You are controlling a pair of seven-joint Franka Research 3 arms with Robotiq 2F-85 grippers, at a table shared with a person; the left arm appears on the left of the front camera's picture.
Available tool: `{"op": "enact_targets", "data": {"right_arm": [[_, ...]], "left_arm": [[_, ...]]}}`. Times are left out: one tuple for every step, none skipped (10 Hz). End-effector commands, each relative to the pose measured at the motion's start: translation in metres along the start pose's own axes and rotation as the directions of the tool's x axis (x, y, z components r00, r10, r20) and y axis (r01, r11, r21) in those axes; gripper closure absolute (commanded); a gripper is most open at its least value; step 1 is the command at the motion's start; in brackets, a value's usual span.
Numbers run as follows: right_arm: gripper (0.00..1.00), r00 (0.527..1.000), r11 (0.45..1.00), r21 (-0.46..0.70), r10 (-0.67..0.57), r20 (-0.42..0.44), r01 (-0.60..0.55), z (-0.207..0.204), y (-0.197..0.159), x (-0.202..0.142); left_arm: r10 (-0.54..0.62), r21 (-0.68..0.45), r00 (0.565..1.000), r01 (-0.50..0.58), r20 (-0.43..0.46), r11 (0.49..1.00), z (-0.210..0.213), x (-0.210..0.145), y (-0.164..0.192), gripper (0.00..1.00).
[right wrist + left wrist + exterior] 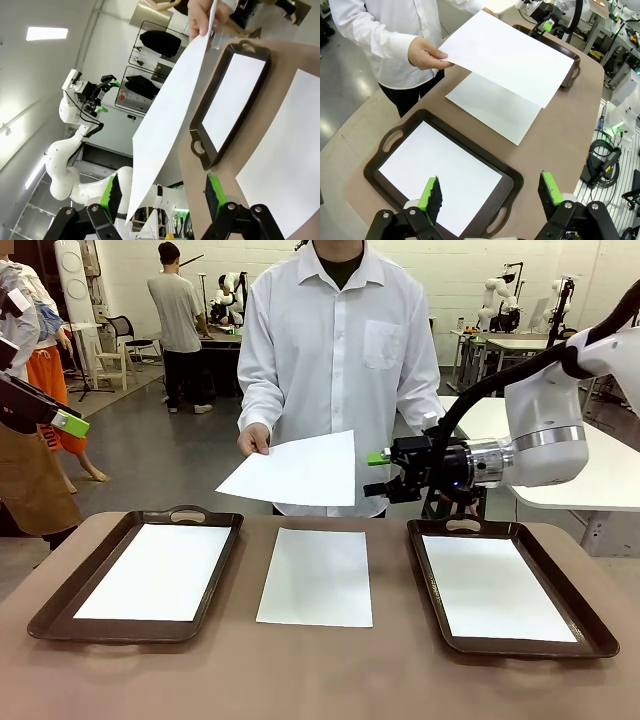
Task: Sort the A4 documents.
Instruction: Receive the A4 Paper.
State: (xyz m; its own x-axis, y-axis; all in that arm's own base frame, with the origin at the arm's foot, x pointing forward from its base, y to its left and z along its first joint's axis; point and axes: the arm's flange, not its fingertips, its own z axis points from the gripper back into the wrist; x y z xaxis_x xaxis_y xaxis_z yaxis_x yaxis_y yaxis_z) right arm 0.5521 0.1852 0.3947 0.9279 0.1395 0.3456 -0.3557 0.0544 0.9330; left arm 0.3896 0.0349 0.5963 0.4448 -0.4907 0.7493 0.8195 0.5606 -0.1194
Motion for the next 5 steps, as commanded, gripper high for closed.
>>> {"op": "enact_targets", "data": {"right_arm": [[0.11,0.999,1.0,0.006,-0.03,0.034,0.03,-0.017,-0.011,0.019],[0.11,0.999,0.999,-0.002,-0.032,0.04,0.032,-0.022,-0.016,0.024],[0.11,0.998,0.999,-0.017,-0.038,0.046,0.038,-0.024,-0.021,0.029],[0.11,0.997,0.998,-0.034,-0.049,0.056,0.051,-0.026,-0.027,0.034],[0.11,0.996,0.998,-0.039,-0.055,0.065,0.057,-0.027,-0.03,0.037]], "left_arm": [[-0.001,0.002,1.0,0.001,-0.001,1.0,0.0,0.0,-0.001,0.0],[-0.001,0.002,1.0,0.001,-0.001,1.0,0.0,0.0,-0.001,0.0],[-0.001,0.002,1.0,0.001,-0.001,1.0,0.0,0.0,-0.001,0.0],[-0.001,0.002,1.0,0.001,-0.001,1.0,0.0,0.0,-0.001,0.0],[-0.001,0.002,1.0,0.001,-0.001,1.0,0.0,0.0,-0.001,0.0]]}}
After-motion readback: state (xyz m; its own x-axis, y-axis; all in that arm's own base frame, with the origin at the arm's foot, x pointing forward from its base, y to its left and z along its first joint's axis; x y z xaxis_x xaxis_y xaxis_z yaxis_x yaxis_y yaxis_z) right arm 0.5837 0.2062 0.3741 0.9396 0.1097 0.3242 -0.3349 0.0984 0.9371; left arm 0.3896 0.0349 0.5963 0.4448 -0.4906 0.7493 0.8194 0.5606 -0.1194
